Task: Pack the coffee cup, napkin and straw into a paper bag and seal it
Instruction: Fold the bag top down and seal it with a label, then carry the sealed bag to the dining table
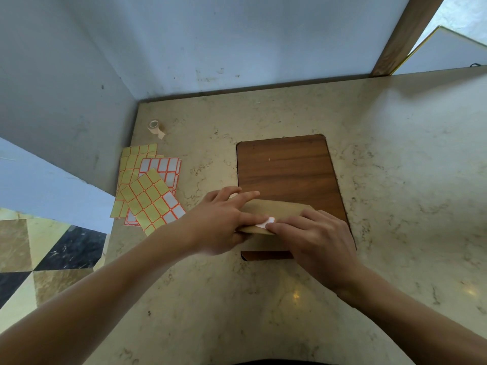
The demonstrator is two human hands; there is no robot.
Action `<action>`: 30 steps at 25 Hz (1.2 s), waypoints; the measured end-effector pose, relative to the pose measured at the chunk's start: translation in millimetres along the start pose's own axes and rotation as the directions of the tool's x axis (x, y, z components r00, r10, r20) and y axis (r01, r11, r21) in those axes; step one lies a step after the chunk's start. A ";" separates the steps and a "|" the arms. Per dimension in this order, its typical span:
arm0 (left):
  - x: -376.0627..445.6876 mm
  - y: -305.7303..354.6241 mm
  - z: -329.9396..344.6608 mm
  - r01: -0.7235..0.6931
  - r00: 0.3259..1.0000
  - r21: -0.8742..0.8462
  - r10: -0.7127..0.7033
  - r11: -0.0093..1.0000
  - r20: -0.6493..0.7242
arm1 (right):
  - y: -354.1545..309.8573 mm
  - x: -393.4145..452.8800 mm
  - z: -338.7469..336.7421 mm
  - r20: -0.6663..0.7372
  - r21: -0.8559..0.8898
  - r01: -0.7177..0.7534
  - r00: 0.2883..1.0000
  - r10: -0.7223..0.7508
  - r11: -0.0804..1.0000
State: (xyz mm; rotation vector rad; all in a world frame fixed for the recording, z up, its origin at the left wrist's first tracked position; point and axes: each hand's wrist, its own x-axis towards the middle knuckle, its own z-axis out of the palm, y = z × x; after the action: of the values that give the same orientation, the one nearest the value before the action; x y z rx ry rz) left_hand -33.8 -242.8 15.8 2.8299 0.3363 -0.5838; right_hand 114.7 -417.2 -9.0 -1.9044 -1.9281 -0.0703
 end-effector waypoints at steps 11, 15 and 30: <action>-27.1 -30.6 19.1 -0.019 0.865 -0.286 -0.127 0.958 -0.485 | 17.5 19.3 -15.2 0.117 0.064 -0.179 0.978 0.170 0.982; -23.4 -35.0 31.8 -0.007 0.768 -0.501 -0.316 0.865 -0.557 | 34.4 10.0 -23.6 0.040 0.168 -0.305 0.952 0.303 0.937; -21.7 -47.8 47.3 -0.102 0.671 -0.850 -0.595 0.517 -0.443 | 56.6 -12.2 -14.8 0.074 0.615 -0.591 0.702 0.708 0.521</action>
State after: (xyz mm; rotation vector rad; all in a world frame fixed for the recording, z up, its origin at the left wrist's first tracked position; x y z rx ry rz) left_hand -83.0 -214.1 -26.0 1.8709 0.9273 0.5891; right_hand 172.8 -430.3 -14.3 -1.9210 -0.8153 0.5203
